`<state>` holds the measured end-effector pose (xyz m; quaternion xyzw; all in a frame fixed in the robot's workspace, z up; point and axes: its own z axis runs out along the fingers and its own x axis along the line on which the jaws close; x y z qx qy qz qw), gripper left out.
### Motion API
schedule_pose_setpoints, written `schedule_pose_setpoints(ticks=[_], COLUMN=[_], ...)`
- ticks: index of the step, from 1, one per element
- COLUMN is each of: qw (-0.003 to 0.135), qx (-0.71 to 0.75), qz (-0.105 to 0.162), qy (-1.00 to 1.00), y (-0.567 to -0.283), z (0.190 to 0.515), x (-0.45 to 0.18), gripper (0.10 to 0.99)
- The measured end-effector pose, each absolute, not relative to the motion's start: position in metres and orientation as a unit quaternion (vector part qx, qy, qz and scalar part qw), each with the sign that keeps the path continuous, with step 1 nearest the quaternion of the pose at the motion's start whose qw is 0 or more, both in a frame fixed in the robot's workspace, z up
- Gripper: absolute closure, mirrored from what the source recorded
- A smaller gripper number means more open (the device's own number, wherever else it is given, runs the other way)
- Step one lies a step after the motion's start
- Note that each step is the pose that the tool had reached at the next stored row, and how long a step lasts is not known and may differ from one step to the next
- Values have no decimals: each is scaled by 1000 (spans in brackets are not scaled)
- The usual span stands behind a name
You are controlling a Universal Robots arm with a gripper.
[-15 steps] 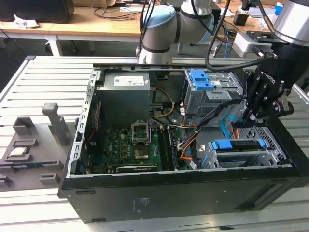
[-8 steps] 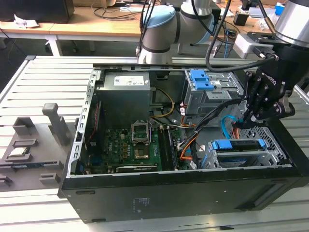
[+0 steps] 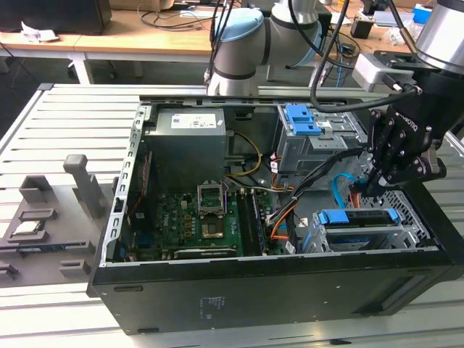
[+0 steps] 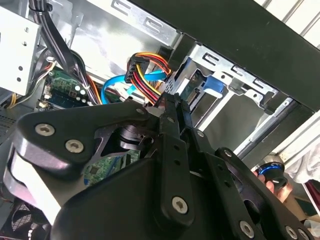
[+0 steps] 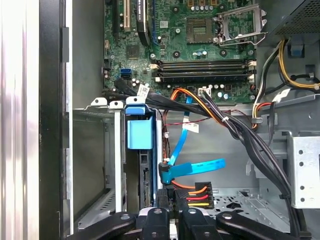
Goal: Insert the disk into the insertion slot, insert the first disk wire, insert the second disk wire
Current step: 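Insert the first disk wire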
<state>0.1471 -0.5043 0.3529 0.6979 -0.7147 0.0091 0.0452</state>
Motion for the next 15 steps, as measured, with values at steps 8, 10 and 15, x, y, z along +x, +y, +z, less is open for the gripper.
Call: schedule_pose_setpoints(ticks=[8, 10, 15], qw=[45, 45, 45], qx=[698, 698, 698], qz=[9, 9, 9], qy=[-715, -715, -715], y=[-514, -516, -522], z=[349, 348, 345], x=[147, 148, 150], gripper=[918, 918, 918])
